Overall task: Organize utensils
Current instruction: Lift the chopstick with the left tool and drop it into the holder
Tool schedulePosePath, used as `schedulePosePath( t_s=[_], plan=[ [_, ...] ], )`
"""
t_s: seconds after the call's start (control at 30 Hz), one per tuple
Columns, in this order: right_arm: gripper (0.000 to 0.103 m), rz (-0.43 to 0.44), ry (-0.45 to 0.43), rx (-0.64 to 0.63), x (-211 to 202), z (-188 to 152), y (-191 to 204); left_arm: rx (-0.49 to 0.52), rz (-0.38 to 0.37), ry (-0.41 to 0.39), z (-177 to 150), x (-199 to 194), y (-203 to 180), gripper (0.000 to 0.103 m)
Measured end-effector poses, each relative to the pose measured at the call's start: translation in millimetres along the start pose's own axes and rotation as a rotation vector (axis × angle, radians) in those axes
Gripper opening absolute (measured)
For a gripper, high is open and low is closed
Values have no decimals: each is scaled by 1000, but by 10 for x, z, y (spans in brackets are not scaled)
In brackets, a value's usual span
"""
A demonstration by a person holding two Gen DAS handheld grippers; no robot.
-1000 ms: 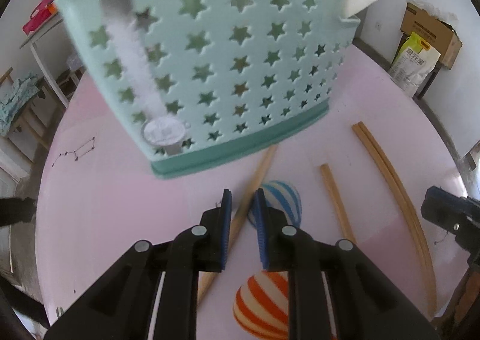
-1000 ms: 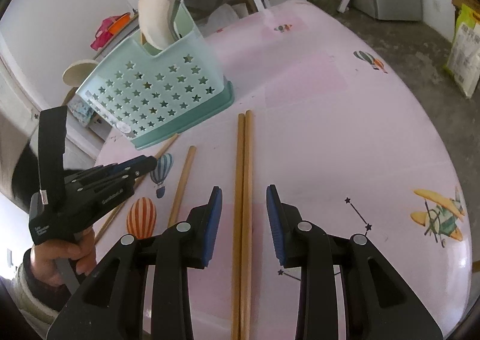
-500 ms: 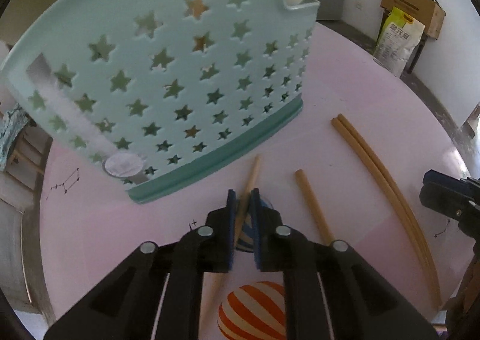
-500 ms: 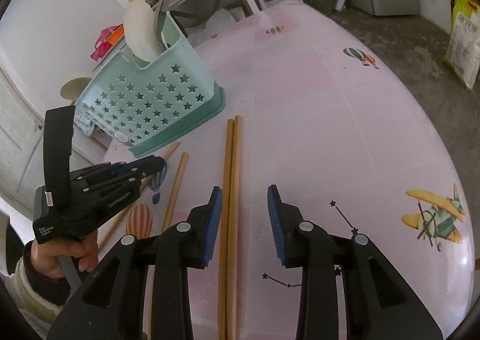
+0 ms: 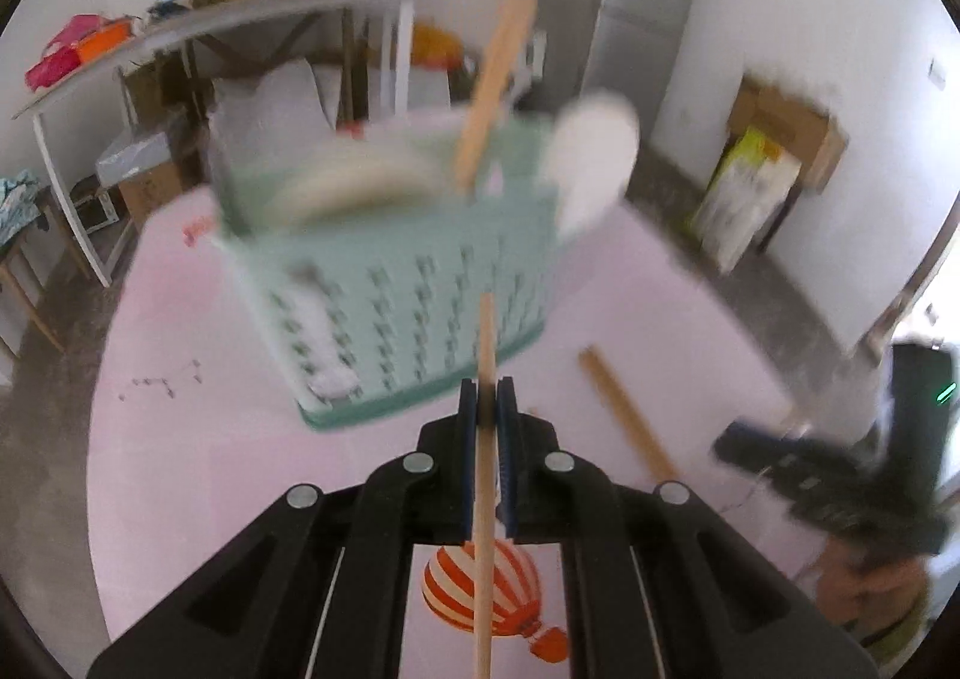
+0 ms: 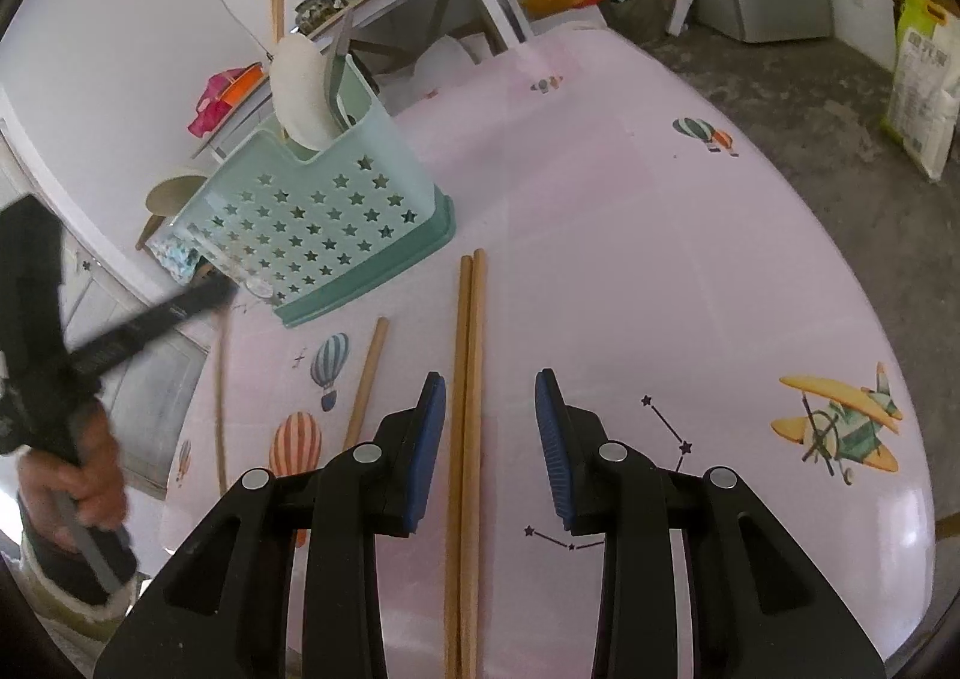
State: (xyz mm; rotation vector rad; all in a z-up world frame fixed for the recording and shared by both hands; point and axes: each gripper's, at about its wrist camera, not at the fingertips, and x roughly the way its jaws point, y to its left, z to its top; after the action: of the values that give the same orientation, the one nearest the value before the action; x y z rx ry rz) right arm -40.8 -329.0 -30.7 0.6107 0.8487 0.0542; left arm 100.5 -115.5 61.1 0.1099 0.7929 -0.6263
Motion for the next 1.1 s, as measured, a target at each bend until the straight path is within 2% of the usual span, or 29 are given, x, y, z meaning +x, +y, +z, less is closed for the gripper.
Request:
schedulePosePath(
  t_s=[0.17,0.33,0.47,0.6,0.7,0.8,1.1],
  plan=[
    [32,-3,0,-7,-1,-2,19,-42,-19,-194,280,-606,122,6],
    [32,4,-9,-9,-29,12,38,-38,-30,-371,688,-1107,197,6],
    [32,3,-6,-8,-39,34,25,-43,-50,-486,1013,-1429,265,6],
    [32,-2,-2,-13,-39,47,43,-51,-20,-582,1299,-1602,342,6],
    [32,-3,-1,-13,-36,47,44,-74,-14,-592,1402,-1567,424,6],
    [32,-8,5,-16,-21,47,58,-108,-11,-564,1429,-1378,529,6],
    [32,-33,22,-30,23,60,97,-177,-42,-458,1162,-727,645,6]
  ],
)
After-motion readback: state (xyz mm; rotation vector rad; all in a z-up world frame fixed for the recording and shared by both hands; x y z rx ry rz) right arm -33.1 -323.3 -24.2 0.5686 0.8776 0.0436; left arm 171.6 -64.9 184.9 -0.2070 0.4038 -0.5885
